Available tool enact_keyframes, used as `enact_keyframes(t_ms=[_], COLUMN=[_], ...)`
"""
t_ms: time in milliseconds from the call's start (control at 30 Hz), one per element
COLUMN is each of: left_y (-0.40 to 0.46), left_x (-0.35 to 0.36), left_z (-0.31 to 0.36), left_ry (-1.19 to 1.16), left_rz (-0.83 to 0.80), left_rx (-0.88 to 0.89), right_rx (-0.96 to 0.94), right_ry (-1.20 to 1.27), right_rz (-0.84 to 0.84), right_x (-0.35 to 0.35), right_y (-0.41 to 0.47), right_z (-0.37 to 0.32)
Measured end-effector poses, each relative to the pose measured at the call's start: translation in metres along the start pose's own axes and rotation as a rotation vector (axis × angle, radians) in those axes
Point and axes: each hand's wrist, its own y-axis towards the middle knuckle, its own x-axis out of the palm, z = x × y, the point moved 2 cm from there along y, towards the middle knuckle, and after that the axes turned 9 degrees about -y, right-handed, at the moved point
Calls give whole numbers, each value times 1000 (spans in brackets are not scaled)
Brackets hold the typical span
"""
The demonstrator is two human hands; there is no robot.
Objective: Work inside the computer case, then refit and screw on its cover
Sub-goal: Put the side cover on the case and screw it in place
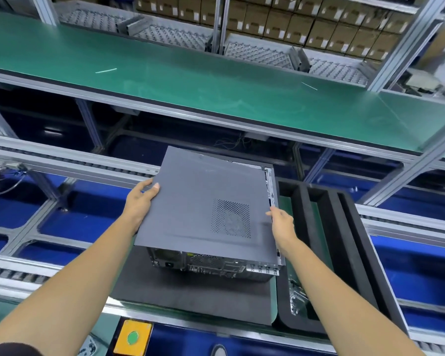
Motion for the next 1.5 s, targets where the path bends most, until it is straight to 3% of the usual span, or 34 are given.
enact_keyframes(t_ms=[133, 367, 567, 767, 1100, 1500], left_y=[0, 10, 17, 27, 23, 16], left_x=[-3, -25, -30, -22, -9, 13], left_z=[-2, 7, 8, 8, 7, -5], left_ry=[-34, -41, -98, 77, 289, 351], left_rz=[6, 61, 83, 28, -28, -51], left_rx=[3, 16, -9, -19, 33, 20], right_rx=[19, 61, -30, -91, -170, -196], right_ry=[-5, -222, -351, -580, -439, -296], right_rz=[-44, -63, 20, -40, 122, 98], right_x=[3, 4, 11, 24, 25, 5], right_y=[3, 2, -7, 2, 6, 5], right_z=[-4, -12, -22, -14, -4, 15])
